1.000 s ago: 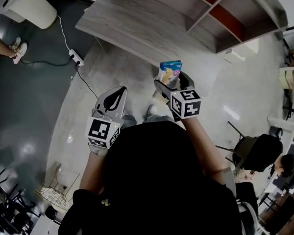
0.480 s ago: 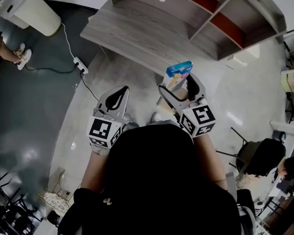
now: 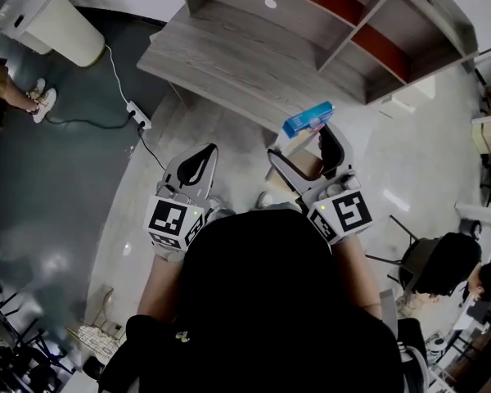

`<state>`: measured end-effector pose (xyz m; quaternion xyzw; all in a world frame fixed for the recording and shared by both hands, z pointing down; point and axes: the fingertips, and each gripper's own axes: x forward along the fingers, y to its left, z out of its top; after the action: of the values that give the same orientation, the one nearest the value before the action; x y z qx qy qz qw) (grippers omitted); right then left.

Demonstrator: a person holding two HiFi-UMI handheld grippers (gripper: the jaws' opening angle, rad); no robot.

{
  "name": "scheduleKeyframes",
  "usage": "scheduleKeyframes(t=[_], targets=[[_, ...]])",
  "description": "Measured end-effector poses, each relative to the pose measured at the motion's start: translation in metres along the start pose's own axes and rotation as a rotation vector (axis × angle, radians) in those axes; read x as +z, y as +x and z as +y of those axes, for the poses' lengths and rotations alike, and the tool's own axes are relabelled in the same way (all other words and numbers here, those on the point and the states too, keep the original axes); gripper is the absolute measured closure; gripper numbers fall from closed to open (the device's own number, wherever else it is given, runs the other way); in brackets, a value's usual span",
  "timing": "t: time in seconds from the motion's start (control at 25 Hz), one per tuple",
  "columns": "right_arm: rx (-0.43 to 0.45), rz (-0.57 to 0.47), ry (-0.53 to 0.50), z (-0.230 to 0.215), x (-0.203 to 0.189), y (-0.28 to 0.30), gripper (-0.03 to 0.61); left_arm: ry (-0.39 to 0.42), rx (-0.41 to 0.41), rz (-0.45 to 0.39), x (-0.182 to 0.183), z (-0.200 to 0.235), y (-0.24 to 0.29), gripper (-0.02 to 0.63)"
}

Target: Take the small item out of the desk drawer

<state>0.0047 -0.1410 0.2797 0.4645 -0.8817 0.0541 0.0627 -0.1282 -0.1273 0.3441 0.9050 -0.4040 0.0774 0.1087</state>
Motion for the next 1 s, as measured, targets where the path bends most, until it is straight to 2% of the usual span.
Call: scheduleKeyframes(t=[0.28, 1.0], targets=[[-0.007, 0.002, -0.026, -0.003, -0.001, 0.001, 0.137, 0.001, 0.000, -0.003, 0.003, -0.001, 0.001, 0.606], [-0.042, 0.005, -0.009, -0.012, -0.008, -0.006, 0.137, -0.004, -0.002, 0.011, -0.004, -0.006, 0.000, 0.606]])
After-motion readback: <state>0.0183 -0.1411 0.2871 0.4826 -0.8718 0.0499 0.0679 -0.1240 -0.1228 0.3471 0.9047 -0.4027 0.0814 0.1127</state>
